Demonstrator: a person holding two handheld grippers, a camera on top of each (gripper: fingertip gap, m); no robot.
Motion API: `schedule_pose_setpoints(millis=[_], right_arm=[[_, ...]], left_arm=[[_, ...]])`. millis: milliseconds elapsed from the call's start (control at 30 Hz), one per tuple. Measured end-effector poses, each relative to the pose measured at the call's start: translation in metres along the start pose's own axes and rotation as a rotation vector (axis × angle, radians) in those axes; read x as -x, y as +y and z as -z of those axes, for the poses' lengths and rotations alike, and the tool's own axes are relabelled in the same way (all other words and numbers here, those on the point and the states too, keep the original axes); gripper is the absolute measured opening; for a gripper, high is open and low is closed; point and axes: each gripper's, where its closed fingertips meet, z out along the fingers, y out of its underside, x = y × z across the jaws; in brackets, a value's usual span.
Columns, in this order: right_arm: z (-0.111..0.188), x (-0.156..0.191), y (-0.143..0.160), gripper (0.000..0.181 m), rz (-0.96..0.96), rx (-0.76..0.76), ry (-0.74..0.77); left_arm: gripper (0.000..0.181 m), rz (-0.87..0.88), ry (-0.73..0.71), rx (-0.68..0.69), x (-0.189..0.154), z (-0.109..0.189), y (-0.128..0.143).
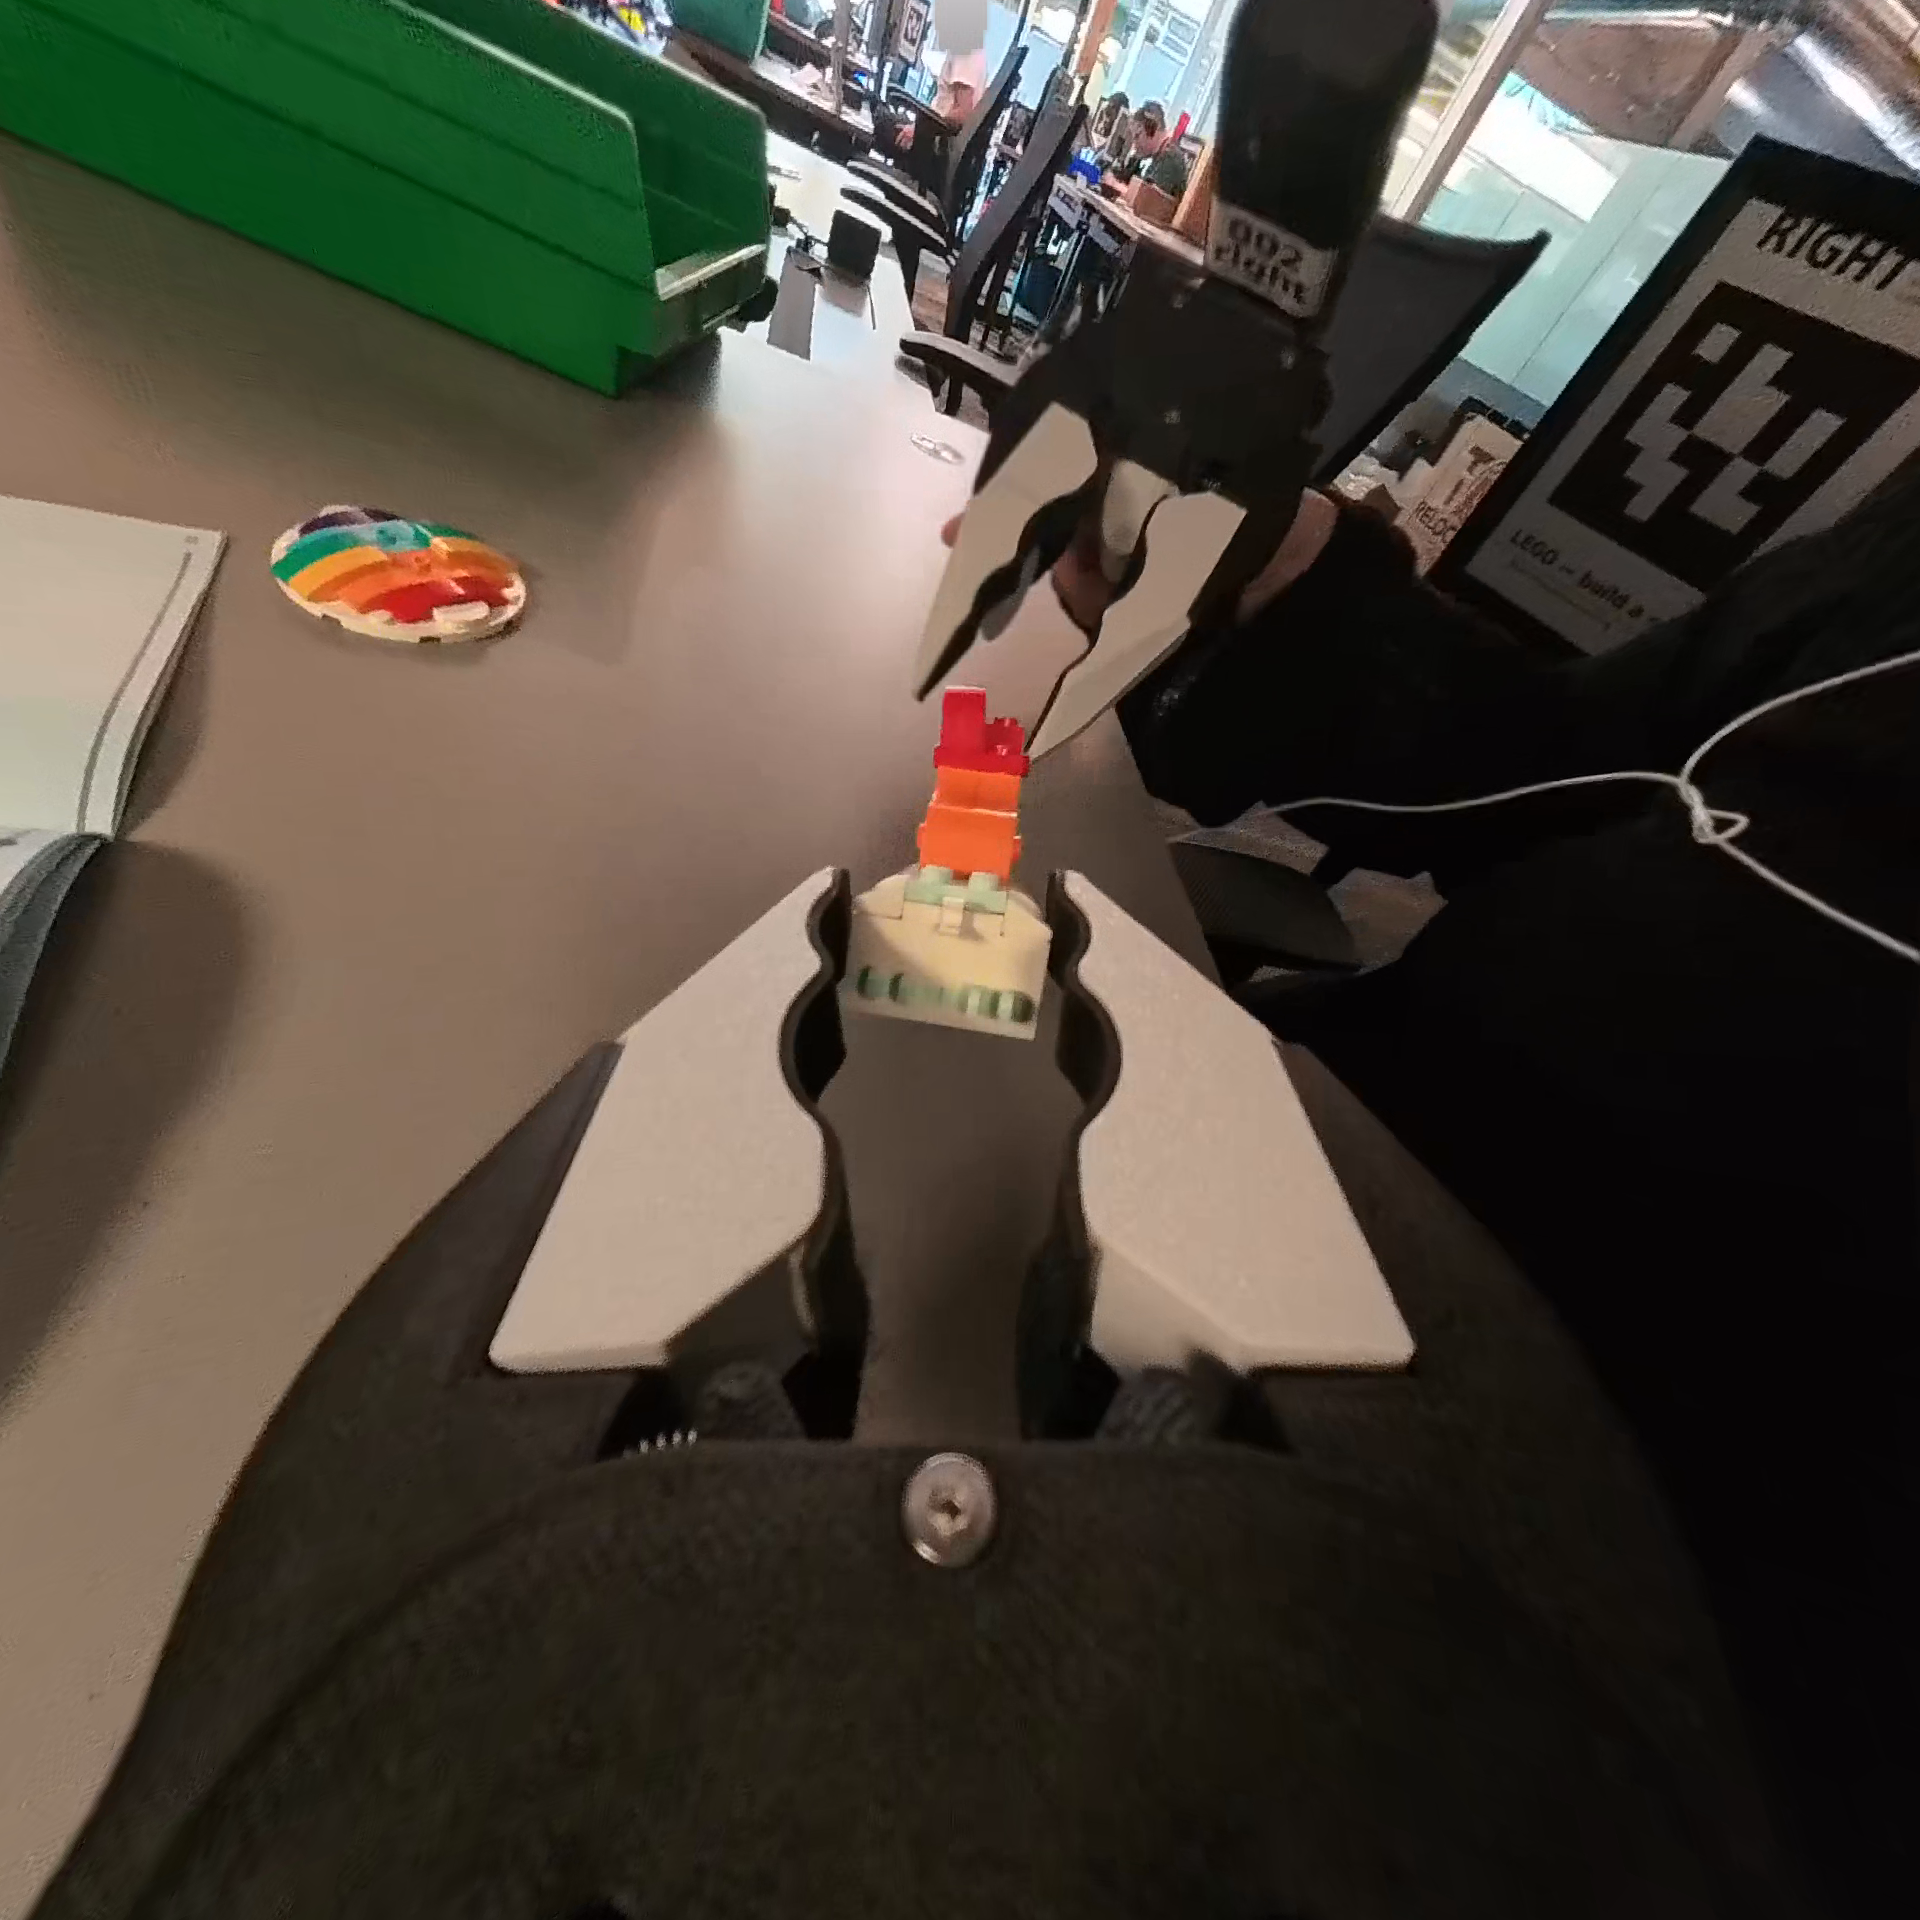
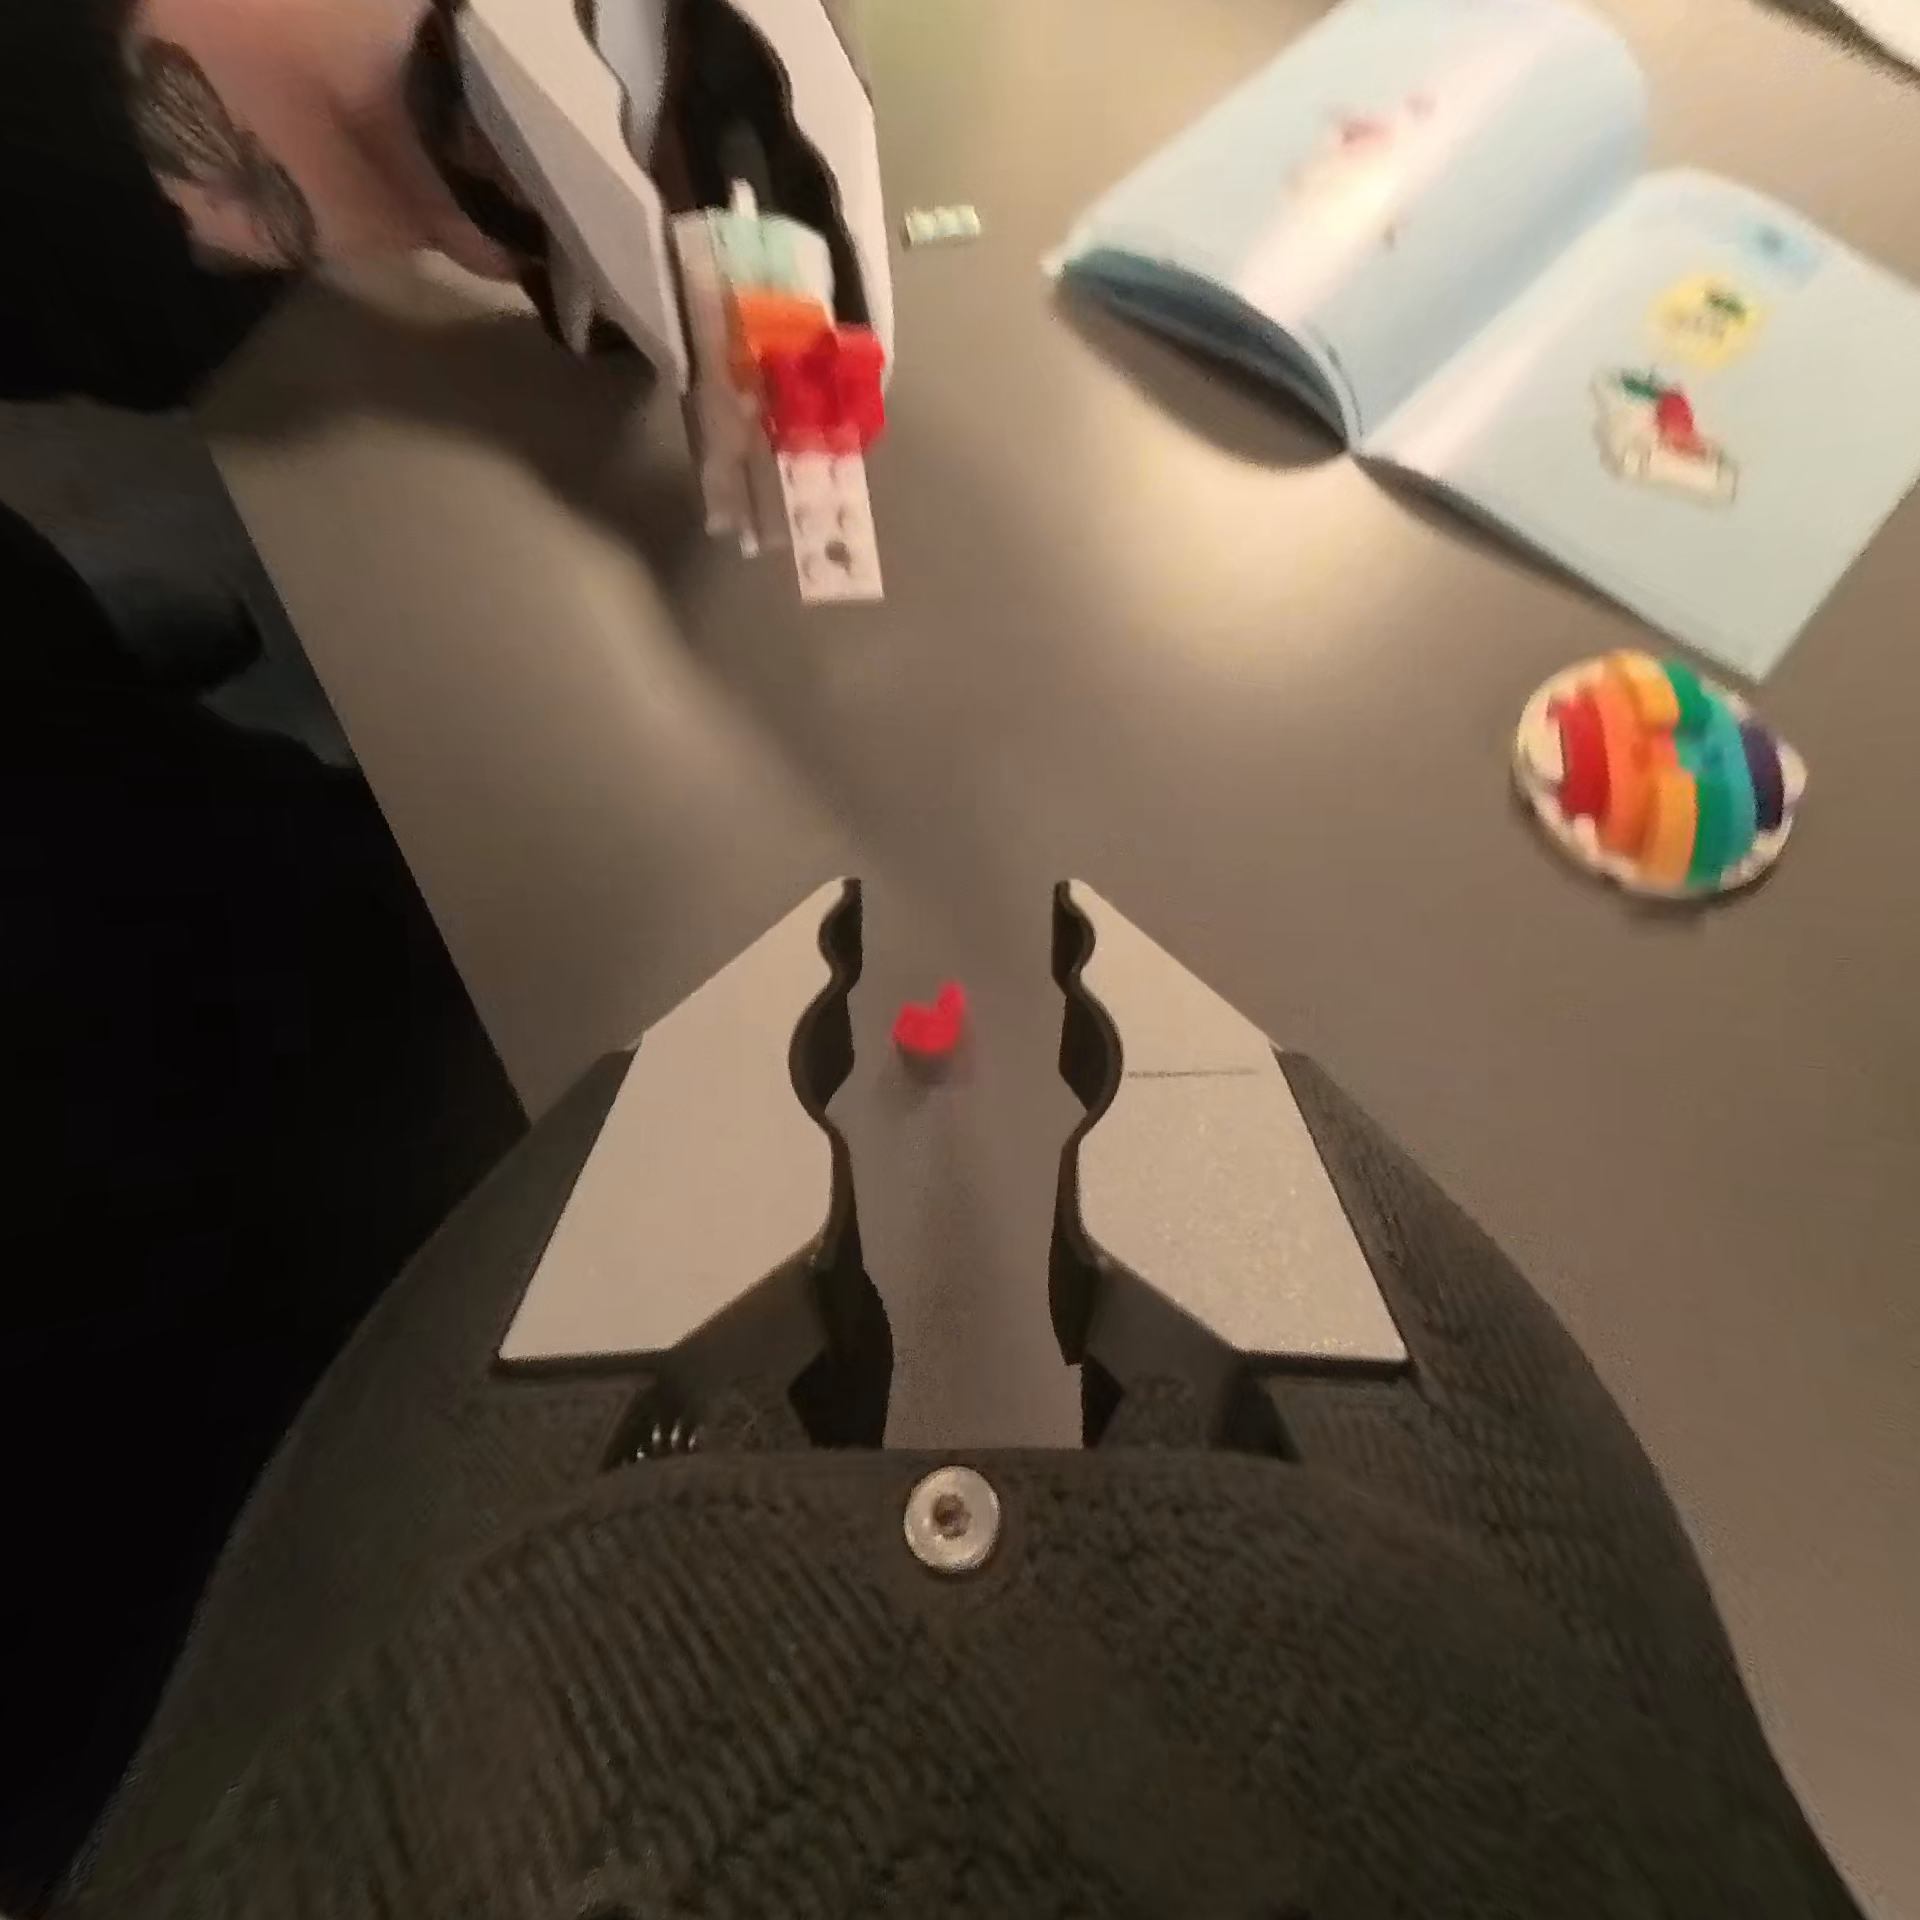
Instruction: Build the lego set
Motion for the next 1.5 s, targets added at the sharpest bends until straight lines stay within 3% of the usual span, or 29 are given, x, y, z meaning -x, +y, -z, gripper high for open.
schedule_pose_setpoints(millis=[167, 367, 500, 600, 800, 900, 1033, 1133, 1333, 1500], right_arm=[[0.001, 0.005, 0.016, 0.032, -0.068, -0.011, -0.009], [-0.005, 0.03, -0.057, 0.035, -0.055, -0.312, -0.076], [-0.009, 0.044, -0.079, 0.032, -0.047, -0.377, -0.173], [-0.012, 0.046, -0.084, 0.031, 0.127, -0.384, -0.087], [-0.008, 0.038, -0.092, 0.024, 0.551, -0.352, 0.229], [-0.009, 0.037, -0.094, 0.01, 0.666, -0.321, 0.302], [-0.01, 0.031, -0.094, 0.007, 0.699, -0.289, 0.344], [-0.012, 0.027, -0.092, 0.003, 0.688, -0.285, 0.336], [-0.018, 0.02, -0.087, 0.003, 0.697, -0.269, 0.367], [-0.027, 0.016, -0.078, 0.003, 0.771, -0.198, 0.398]], left_arm=[[0.036, 0.037, -0.004, -0.023, 0.003, 0.001, -0.002], [0.036, 0.054, 0.126, -0.104, -0.017, 0.002, -0.014], [0.036, 0.071, 0.171, -0.149, -0.023, 0.004, -0.02], [0.036, 0.11, 0.199, -0.192, -0.024, 0.008, -0.026], [0.036, 0.159, 0.217, -0.225, -0.024, 0.01, -0.029], [0.036, 0.173, 0.221, -0.229, -0.024, 0.009, -0.029], [0.034, 0.172, 0.205, -0.208, -0.021, 0.007, -0.025], [0.03, 0.043, 0.134, -0.188, -0.023, 0.006, -0.024], [0.067, -0.4, -0.258, -0.017, -0.001, 0.006, -0.016], [0.06, -0.721, -0.421, 0.133, 0.001, 0.003, -0.005]])
